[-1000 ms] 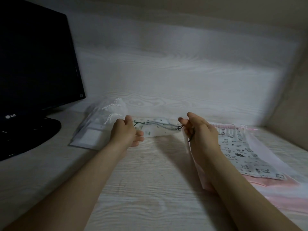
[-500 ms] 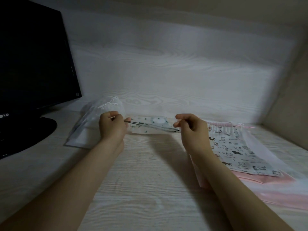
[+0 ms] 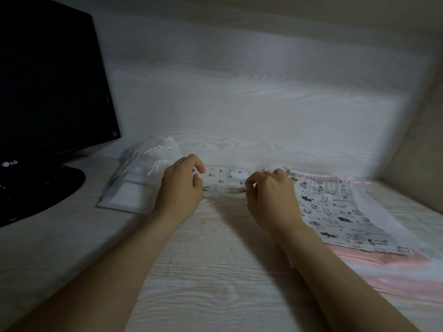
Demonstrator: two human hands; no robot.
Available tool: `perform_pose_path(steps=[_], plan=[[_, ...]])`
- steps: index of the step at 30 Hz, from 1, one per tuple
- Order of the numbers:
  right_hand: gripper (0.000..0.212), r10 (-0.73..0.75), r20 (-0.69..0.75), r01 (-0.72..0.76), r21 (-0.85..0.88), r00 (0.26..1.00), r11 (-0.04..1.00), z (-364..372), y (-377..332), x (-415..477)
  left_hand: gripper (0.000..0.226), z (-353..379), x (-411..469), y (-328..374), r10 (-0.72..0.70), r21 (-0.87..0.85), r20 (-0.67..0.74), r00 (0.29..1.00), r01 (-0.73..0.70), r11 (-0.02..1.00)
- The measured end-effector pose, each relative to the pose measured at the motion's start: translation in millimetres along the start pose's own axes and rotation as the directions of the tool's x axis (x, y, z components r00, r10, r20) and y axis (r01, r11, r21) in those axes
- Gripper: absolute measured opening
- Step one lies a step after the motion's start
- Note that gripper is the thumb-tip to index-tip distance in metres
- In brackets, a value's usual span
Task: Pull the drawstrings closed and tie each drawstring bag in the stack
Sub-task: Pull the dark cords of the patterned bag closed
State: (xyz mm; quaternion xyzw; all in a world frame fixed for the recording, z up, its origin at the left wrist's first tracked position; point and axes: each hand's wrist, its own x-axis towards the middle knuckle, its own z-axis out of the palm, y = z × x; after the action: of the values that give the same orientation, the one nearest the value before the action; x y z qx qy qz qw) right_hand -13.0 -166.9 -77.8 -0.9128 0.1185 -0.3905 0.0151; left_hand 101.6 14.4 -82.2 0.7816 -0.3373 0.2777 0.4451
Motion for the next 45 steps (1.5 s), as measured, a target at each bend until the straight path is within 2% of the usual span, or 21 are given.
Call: perform_pose_path(steps=[2,5,10,14,18,22,24,29,31,35,41,45], plan=[[0.023,0.002,-0.001,-0.002,-0.016,1.0,1.0,-2,-2,-1,0.02,1,-1,-3,0.021,0.07,0.06,0.998,-0.026,0.997],[0.036,0.077,0.115,-0.068,-0.083,0.99,0.994,-3,-5,-2,0.013,4,-2,-4,-0.027,0.162,0.1,0.995,0.01,0.987],[0.041,0.24,0.183,-0.207,-0.18,0.954,0.962,-6,-4,-1,0.052,4,1,-12,-0.034,0.275,0.112,0.993,0.002,0.962],[0.04,0.321,0.169,-0.271,-0.264,0.932,0.926,-9,-3,0,0.05,3,4,-8,-0.03,0.281,0.097,0.995,0.001,0.96],[0.035,0.338,0.113,-0.294,-0.29,0.934,0.911,-15,-4,0,0.058,5,6,-3,0.065,0.247,0.091,0.994,-0.085,0.965],[0.033,0.301,0.102,-0.256,-0.319,0.948,0.913,-14,-5,-1,0.057,5,6,-7,0.068,0.246,0.084,0.994,-0.087,0.965],[0.033,0.268,0.119,-0.226,-0.279,0.956,0.933,-12,-2,0,0.051,5,3,-11,0.04,0.231,0.107,0.993,-0.064,0.971],[0.04,0.203,0.233,-0.214,0.021,0.951,0.977,-14,5,-6,0.028,1,-3,-15,-0.002,0.157,0.248,0.969,-0.039,0.987],[0.033,0.182,0.276,-0.214,0.092,0.944,0.973,-19,2,-7,0.018,0,-2,-15,0.002,0.166,0.253,0.968,-0.045,0.985],[0.013,0.129,0.312,-0.131,-0.015,0.941,0.991,-23,-1,-7,0.012,3,-2,-19,0.066,0.189,0.211,0.975,-0.107,0.976],[0.017,0.073,0.223,-0.057,-0.079,0.972,0.995,-18,3,-4,0.014,5,-2,-15,0.17,0.283,0.159,0.972,-0.21,0.936],[0.017,0.079,0.202,-0.034,-0.219,0.976,0.975,-16,0,-5,0.017,2,-4,-9,0.172,0.434,0.118,0.978,-0.207,0.877]])
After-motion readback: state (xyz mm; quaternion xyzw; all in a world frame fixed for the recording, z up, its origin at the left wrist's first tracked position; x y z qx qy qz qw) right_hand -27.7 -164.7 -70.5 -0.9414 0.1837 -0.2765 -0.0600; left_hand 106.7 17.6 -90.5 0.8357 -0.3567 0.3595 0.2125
